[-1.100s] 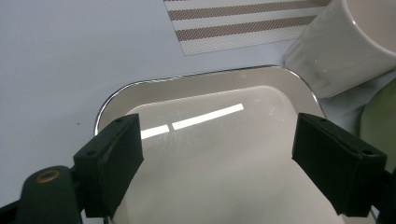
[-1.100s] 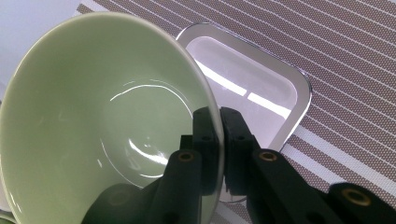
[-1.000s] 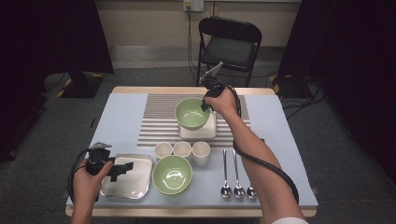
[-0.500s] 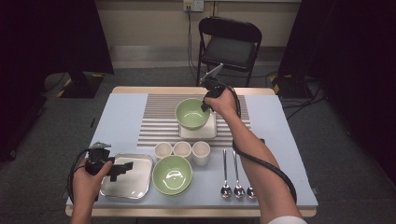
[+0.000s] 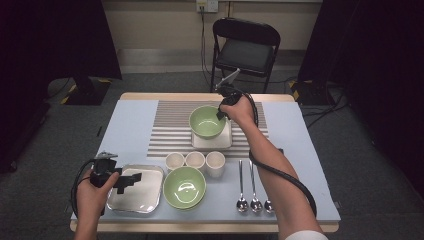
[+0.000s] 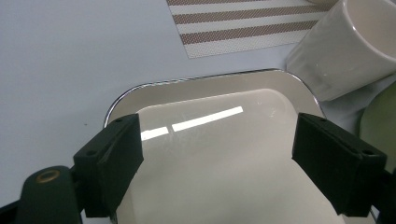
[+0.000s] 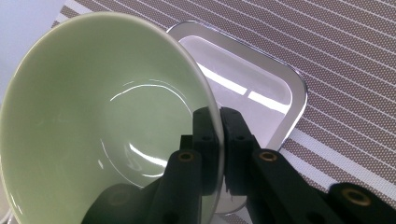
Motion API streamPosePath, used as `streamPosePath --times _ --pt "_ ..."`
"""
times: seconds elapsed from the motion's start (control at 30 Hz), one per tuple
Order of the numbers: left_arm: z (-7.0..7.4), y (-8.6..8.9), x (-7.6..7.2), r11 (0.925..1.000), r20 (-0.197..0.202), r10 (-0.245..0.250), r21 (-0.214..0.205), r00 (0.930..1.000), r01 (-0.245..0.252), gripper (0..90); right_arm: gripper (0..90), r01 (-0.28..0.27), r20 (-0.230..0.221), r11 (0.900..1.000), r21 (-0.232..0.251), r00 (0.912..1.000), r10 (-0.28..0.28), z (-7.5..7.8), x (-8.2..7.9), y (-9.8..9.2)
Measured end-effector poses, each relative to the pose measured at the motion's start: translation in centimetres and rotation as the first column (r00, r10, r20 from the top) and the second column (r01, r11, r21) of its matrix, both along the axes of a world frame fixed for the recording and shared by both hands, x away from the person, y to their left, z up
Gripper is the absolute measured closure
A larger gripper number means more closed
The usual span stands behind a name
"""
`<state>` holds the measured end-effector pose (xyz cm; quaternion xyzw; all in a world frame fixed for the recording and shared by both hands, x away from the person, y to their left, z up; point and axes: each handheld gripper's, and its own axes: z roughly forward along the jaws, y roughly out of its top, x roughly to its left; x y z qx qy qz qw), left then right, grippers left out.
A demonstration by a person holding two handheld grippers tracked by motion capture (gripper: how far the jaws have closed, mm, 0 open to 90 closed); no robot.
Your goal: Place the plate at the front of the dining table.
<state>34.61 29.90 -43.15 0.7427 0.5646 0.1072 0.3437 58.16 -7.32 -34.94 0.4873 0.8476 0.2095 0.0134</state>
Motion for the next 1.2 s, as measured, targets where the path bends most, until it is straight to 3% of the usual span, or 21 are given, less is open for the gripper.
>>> streamPosePath --times 0.7,1.2 --pt "-0.1 -0.2 0.1 1.0000 -0.006 -0.001 0.008 1.0000 0.001 15.8 86.0 0.004 -0.003 1.0000 0.000 1.0000 -0.004 -0.3 0.5 -0.5" --pt "-0.1 -0.1 0.1 0.9999 -0.004 -0.006 0.008 1.0000 0.006 15.8 86.0 -0.003 -0.016 1.0000 0.000 0.9999 0.003 -1.3 0.8 -0.1"
